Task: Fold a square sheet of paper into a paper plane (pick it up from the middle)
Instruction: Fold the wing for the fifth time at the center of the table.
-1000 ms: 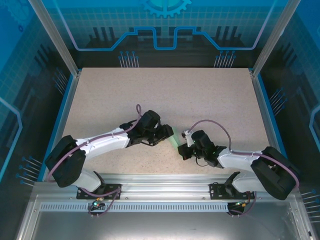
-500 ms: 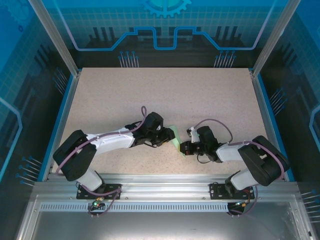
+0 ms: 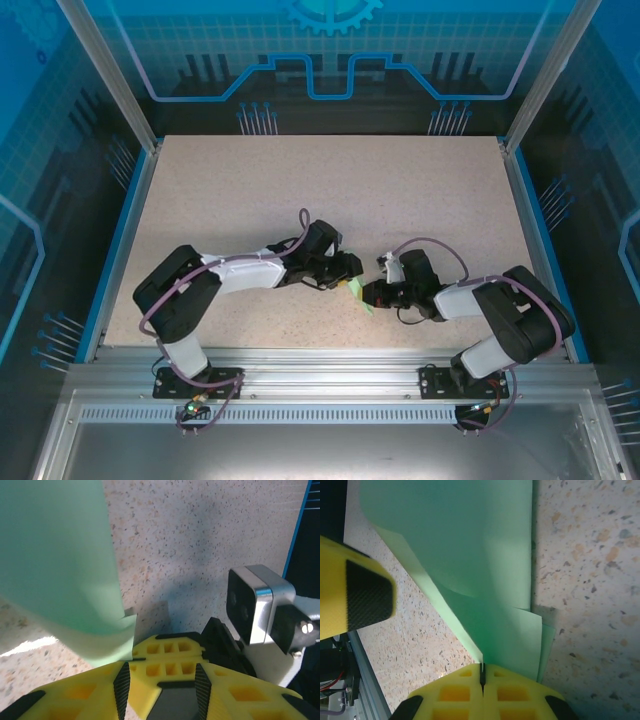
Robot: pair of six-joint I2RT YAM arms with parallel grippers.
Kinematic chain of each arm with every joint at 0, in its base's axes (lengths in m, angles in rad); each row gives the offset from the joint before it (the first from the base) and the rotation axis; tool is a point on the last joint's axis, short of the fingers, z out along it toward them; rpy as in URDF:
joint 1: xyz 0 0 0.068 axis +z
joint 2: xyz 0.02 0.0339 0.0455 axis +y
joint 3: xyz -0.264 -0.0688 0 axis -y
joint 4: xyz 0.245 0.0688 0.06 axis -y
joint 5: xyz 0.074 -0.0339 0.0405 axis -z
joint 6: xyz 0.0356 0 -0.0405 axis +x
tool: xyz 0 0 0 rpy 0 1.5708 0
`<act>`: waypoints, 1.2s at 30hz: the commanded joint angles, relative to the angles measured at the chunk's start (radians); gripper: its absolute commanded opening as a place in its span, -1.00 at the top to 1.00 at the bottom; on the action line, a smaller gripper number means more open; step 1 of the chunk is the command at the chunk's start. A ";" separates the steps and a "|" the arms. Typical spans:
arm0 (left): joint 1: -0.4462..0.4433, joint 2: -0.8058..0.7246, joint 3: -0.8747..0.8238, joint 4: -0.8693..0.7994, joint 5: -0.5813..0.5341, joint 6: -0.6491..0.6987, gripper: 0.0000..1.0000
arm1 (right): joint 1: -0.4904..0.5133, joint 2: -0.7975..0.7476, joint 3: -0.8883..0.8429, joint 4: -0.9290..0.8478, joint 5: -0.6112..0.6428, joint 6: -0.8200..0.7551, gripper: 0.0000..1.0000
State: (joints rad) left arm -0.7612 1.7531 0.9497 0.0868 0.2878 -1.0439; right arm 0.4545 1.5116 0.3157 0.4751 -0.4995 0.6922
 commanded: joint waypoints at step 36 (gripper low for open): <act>0.018 0.148 0.096 -0.019 0.030 0.068 0.23 | -0.037 -0.020 0.047 -0.297 0.002 -0.064 0.94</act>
State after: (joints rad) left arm -0.7517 1.8893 1.0149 0.0940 0.2947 -1.0092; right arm 0.4366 1.4567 0.3607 0.2428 -0.5072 0.6216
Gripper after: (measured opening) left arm 0.384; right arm 0.053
